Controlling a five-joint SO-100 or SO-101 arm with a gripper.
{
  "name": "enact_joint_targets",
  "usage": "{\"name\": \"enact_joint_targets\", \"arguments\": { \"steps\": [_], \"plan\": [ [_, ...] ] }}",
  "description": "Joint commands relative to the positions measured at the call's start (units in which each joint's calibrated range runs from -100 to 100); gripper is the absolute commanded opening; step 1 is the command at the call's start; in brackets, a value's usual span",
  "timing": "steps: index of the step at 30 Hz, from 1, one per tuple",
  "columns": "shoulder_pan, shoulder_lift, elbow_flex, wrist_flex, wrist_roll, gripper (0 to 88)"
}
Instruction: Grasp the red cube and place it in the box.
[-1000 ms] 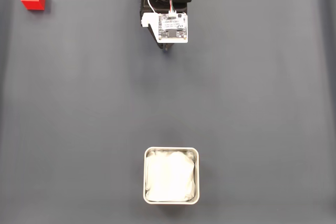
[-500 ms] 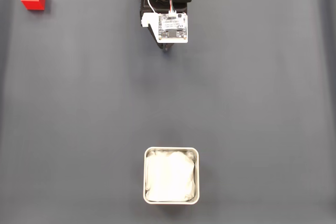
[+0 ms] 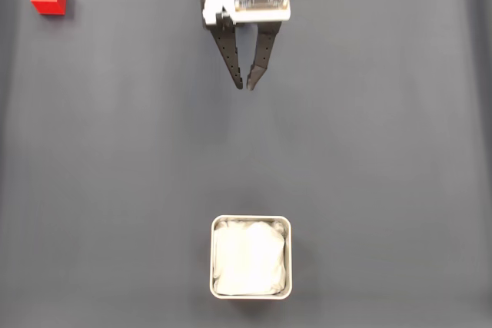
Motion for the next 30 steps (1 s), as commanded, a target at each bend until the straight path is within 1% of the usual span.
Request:
{"name": "enact_joint_targets", "arguments": {
  "steps": [1, 6, 14, 30],
  "plan": [
    [-0.3, 6.4, -12.4, 1.1, 0.9, 0.0],
    [1.7, 12.3, -20.9, 5.7, 1.0, 0.0],
    [7.2, 18.7, -29.8, 10.5, 0.6, 0.0],
    [15.5, 22.6, -35.5, 17.4, -0.6, 0.0]
  ]
}}
